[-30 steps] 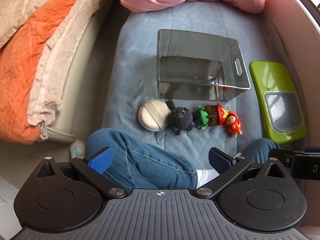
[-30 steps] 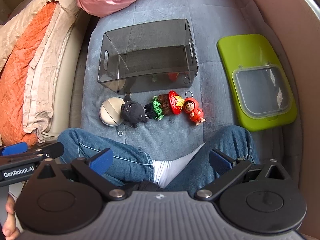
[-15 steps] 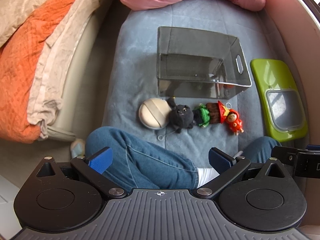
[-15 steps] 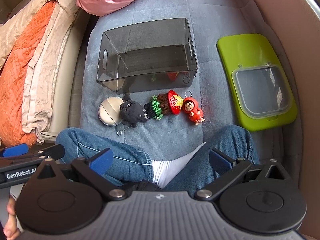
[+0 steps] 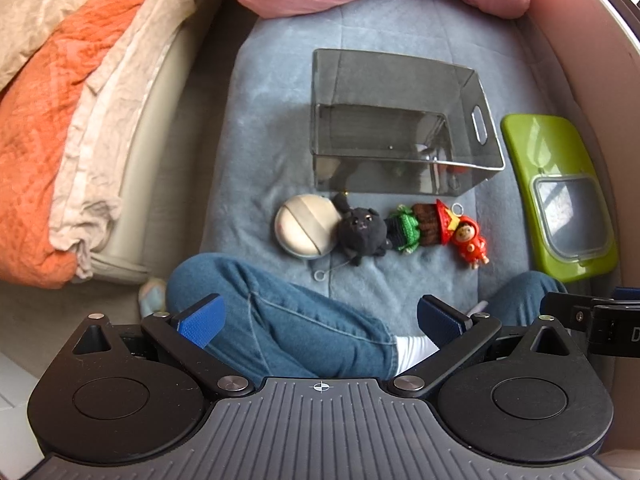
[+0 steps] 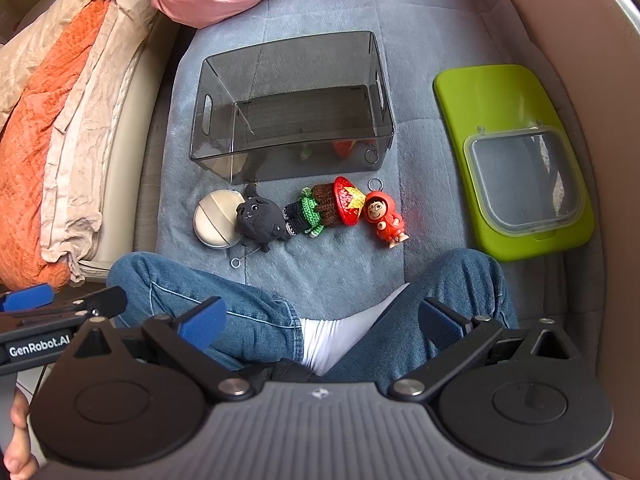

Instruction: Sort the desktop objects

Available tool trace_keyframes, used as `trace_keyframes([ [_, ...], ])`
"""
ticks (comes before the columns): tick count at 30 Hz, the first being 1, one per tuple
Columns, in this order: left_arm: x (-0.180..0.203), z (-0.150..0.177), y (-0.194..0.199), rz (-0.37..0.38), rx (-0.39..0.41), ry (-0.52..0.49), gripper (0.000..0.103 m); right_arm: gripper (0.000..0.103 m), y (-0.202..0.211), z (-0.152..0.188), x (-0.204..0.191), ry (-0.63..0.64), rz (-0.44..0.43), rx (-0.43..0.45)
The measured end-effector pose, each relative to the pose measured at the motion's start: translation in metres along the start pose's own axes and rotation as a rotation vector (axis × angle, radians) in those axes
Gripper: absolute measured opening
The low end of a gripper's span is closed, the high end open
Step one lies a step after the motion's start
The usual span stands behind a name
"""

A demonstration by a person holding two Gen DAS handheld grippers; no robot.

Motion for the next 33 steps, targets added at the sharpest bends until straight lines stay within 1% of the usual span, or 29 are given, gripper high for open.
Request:
trace_keyframes([
  [2,0.006,-0.003,-0.022,0.047,0.008,-0.037,0.103,0.103,-0.008,-0.003,-0.002,0.019,-0.025,0.01],
  [4,0.014,-0.007,-0.054,0.128,0.036,-0.096,0.103,0.103,-0.024,-0.008,-0.005,0.059,-0.067,0.035],
  [6,0.02,-0.009,-0.092,0.181,0.085,-0.158,0.103,0.102,-0.043,-0.016,-0.005,0.089,-0.113,0.117],
  [7,0.021,-0.009,-0.112,0.186,0.105,-0.175,0.103,0.102,-0.053,-0.019,-0.005,0.111,-0.135,0.181],
  [9,0.018,-0.01,-0.149,0.165,0.145,-0.154,0.103,0.102,-0.075,-0.025,-0.003,0.184,-0.162,0.322],
  [10,0.016,-0.012,-0.17,0.15,0.147,-0.137,0.103,0.102,-0.087,-0.026,-0.001,0.236,-0.139,0.369],
  [12,0.019,-0.011,-0.204,0.144,0.082,-0.134,0.103,0.102,-0.11,-0.028,0.003,0.334,-0.075,0.443],
  [13,0.021,-0.012,-0.217,0.155,0.058,-0.119,0.103,0.101,-0.12,-0.028,0.004,0.371,-0.048,0.459],
  [14,0.024,-0.013,-0.23,0.169,0.036,-0.099,0.103,0.097,-0.13,-0.028,0.005,0.404,-0.023,0.465],
  [16,0.03,-0.018,-0.245,0.191,0.035,-0.065,0.103,0.094,-0.142,-0.027,0.007,0.438,0.02,0.475],
  [18,0.035,-0.025,-0.259,0.18,0.038,-0.072,0.103,0.094,-0.148,-0.027,0.012,0.442,0.064,0.504],
  [20,0.037,-0.026,-0.272,0.157,0.008,-0.087,0.103,0.095,-0.152,-0.028,0.019,0.406,0.089,0.542],
  [22,0.039,-0.025,-0.283,0.148,-0.02,-0.101,0.103,0.096,-0.155,-0.031,0.032,0.325,0.082,0.572],
  [23,0.042,-0.026,-0.282,0.135,0.0,-0.13,0.103,0.098,-0.158,-0.034,0.041,0.272,0.074,0.583],
  [25,0.045,-0.032,-0.28,0.108,0.052,-0.169,0.103,0.098,-0.167,-0.04,0.059,0.141,0.017,0.584],
  [26,0.043,-0.033,-0.278,0.109,0.068,-0.157,0.103,0.098,-0.171,-0.043,0.069,0.073,-0.016,0.582],
  [27,0.041,-0.033,-0.277,0.117,0.083,-0.138,0.101,0.098,-0.177,-0.044,0.078,0.004,-0.067,0.573],
  [28,0.038,-0.032,-0.276,0.125,0.097,-0.119,0.092,0.098,-0.185,-0.045,0.085,-0.062,-0.131,0.553],
  [29,0.038,-0.031,-0.271,0.179,0.11,-0.096,0.064,0.098,-0.194,-0.045,0.092,-0.119,-0.194,0.529],
  [31,0.035,-0.024,-0.261,0.318,0.097,-0.028,0.065,0.095,-0.211,-0.042,0.104,-0.221,-0.304,0.48],
  [32,0.033,-0.021,-0.258,0.361,0.095,-0.006,0.064,0.094,-0.221,-0.039,0.111,-0.264,-0.324,0.457],
  [33,0.03,-0.018,-0.255,0.384,0.092,0.006,0.064,0.093,-0.232,-0.035,0.118,-0.304,-0.331,0.435],
])
Point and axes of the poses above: each gripper's, at about its wrist camera, not at the fingertips, and y roughly against the way its jaws point, x to its right, z to its underside, the point moved 9 cm from there along -y, roughly the way its jaws point, and after that the axes turned 4 degrees about -y, right-handed, at the moved point
